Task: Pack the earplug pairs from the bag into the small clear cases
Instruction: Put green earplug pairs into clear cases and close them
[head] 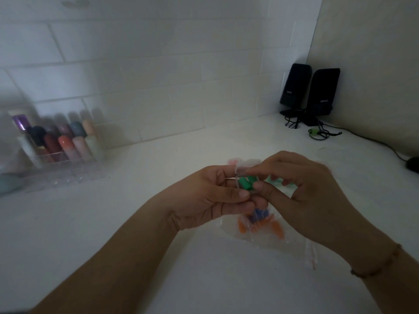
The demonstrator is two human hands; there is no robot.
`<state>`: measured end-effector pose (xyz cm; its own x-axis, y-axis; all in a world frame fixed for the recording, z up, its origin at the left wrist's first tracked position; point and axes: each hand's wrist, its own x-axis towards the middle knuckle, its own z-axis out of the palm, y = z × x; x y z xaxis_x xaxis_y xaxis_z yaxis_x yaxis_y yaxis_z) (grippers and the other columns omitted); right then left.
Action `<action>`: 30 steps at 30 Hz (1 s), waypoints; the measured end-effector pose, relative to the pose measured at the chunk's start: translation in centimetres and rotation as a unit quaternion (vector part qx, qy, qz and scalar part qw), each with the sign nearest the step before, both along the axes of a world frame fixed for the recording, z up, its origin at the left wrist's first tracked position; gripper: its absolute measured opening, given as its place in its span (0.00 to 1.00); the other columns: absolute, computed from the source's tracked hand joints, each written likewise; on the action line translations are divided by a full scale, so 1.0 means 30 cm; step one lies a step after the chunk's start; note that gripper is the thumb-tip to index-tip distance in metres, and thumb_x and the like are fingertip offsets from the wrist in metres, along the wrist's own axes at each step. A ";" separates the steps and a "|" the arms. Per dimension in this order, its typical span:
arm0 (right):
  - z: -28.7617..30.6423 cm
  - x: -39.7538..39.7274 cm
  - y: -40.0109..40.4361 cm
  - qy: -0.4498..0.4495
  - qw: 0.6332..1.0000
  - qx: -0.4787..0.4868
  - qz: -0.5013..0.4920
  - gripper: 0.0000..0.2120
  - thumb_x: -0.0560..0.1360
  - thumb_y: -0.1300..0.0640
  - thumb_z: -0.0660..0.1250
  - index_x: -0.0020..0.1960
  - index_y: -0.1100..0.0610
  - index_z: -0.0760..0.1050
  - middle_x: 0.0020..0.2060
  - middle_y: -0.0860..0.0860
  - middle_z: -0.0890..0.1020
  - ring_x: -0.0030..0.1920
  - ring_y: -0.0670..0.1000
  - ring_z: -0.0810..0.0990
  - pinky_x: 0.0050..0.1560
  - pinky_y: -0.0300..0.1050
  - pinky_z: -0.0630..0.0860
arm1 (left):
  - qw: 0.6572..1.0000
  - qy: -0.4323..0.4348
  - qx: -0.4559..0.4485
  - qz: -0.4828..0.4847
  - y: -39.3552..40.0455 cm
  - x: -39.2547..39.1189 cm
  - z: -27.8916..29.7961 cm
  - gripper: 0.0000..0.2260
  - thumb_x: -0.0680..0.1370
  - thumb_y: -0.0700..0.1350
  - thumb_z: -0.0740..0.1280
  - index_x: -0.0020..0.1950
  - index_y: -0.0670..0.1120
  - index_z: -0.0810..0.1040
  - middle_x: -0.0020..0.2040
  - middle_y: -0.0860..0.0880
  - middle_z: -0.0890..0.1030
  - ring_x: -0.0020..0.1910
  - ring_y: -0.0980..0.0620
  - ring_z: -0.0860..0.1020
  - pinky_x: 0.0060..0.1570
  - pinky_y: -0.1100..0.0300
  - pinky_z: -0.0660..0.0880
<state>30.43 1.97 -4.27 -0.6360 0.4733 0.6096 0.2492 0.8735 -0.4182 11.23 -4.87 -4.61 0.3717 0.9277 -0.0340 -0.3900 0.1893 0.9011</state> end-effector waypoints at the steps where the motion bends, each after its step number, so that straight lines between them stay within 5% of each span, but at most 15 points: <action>1: 0.004 0.002 -0.001 0.005 1.000 0.000 0.001 0.13 0.74 0.56 0.70 0.56 0.43 0.81 0.43 0.39 0.79 0.46 0.43 0.77 0.46 0.30 0.68 | 1.000 0.000 -0.001 0.002 0.000 0.000 0.000 0.18 0.75 0.29 0.62 0.63 0.39 0.78 0.51 0.40 0.83 0.50 0.48 0.83 0.53 0.60 0.80; 5: 0.010 0.006 0.000 0.010 1.000 -0.020 -0.009 0.11 0.73 0.56 0.71 0.54 0.45 0.82 0.43 0.40 0.79 0.47 0.44 0.78 0.44 0.36 0.70 | 1.000 0.020 0.009 0.006 -0.003 0.000 0.002 0.19 0.76 0.29 0.61 0.66 0.37 0.74 0.53 0.40 0.82 0.51 0.48 0.83 0.53 0.59 0.79; 19: 0.008 0.002 0.011 -0.020 0.999 -0.037 -0.008 0.05 0.73 0.53 0.69 0.48 0.48 0.83 0.42 0.39 0.78 0.44 0.42 0.77 0.43 0.27 0.69 | 1.000 0.017 0.017 0.005 -0.005 0.003 -0.002 0.22 0.75 0.29 0.62 0.68 0.42 0.74 0.54 0.38 0.81 0.52 0.45 0.83 0.55 0.57 0.79; 26: 0.035 0.016 0.007 0.069 0.994 -0.058 -0.059 0.06 0.73 0.49 0.65 0.45 0.46 0.81 0.38 0.38 0.82 0.40 0.41 0.79 0.36 0.31 0.73 | 0.994 -0.070 -0.046 0.063 0.006 0.006 0.015 0.24 0.72 0.55 0.68 0.62 0.40 0.79 0.57 0.34 0.81 0.50 0.42 0.84 0.48 0.56 0.82; 30: 0.025 0.012 0.017 0.077 0.990 -0.076 -0.087 0.06 0.74 0.46 0.63 0.45 0.42 0.79 0.38 0.36 0.81 0.41 0.41 0.79 0.36 0.35 0.74 | 0.994 0.006 -0.006 0.108 0.009 0.007 0.011 0.16 0.77 0.39 0.66 0.64 0.39 0.76 0.56 0.33 0.81 0.50 0.42 0.84 0.46 0.58 0.81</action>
